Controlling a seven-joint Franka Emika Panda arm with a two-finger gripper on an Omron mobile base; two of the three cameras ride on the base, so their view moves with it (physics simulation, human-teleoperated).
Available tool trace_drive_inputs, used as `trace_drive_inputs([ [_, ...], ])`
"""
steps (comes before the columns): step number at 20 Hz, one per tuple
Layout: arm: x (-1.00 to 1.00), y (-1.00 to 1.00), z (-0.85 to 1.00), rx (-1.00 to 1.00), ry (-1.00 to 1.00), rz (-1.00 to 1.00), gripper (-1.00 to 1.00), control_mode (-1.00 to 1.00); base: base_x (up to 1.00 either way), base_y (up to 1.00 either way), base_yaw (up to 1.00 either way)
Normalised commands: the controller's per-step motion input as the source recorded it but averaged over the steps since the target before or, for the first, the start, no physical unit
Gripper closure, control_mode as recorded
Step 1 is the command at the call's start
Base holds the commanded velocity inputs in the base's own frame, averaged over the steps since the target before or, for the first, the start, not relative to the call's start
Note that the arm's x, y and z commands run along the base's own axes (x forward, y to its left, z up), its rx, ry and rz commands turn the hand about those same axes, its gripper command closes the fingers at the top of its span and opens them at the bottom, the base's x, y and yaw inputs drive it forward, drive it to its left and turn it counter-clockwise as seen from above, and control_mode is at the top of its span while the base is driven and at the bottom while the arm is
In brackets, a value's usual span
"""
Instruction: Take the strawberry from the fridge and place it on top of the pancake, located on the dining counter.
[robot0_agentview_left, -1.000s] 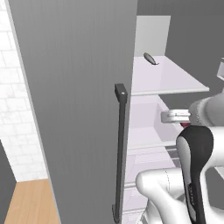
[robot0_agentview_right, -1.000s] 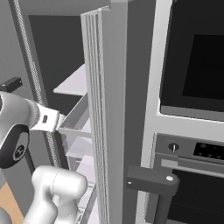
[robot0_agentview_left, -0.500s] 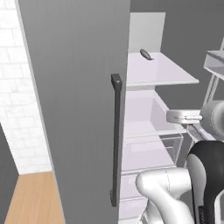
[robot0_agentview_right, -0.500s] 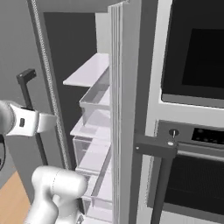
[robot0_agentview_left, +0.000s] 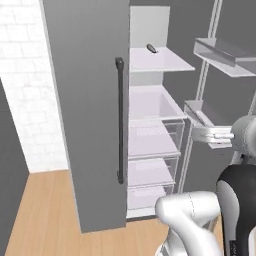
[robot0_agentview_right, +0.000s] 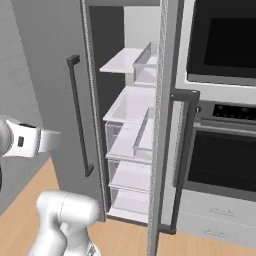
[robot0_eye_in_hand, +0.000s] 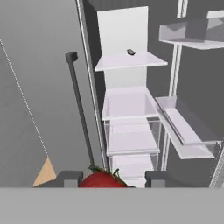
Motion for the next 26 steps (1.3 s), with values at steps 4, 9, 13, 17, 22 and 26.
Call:
trace_drive_inputs([
  [4, 0.00, 0.00, 0.00, 0.00, 0.00, 0.00, 1.00, 1.00, -0.84, -0.29, -0.53],
  [9, 0.00, 0.00, 0.00, 0.00, 0.00, 0.00, 1.00, 1.00, -0.38, -0.28, -0.72],
  [13, 0.00, 0.00, 0.00, 0.00, 0.00, 0.00, 1.00, 1.00, -0.18, -0.14, -0.82],
  [17, 0.00, 0.00, 0.00, 0.00, 0.00, 0.00, 1.00, 1.00, -0.10, -0.19, -0.83],
  [22, 0.00, 0.00, 0.00, 0.00, 0.00, 0.00, 1.00, 1.00, -0.05, -0.28, -0.82],
  [26, 0.00, 0.00, 0.00, 0.00, 0.00, 0.00, 1.00, 1.00, -0.03, -0.44, -0.78],
])
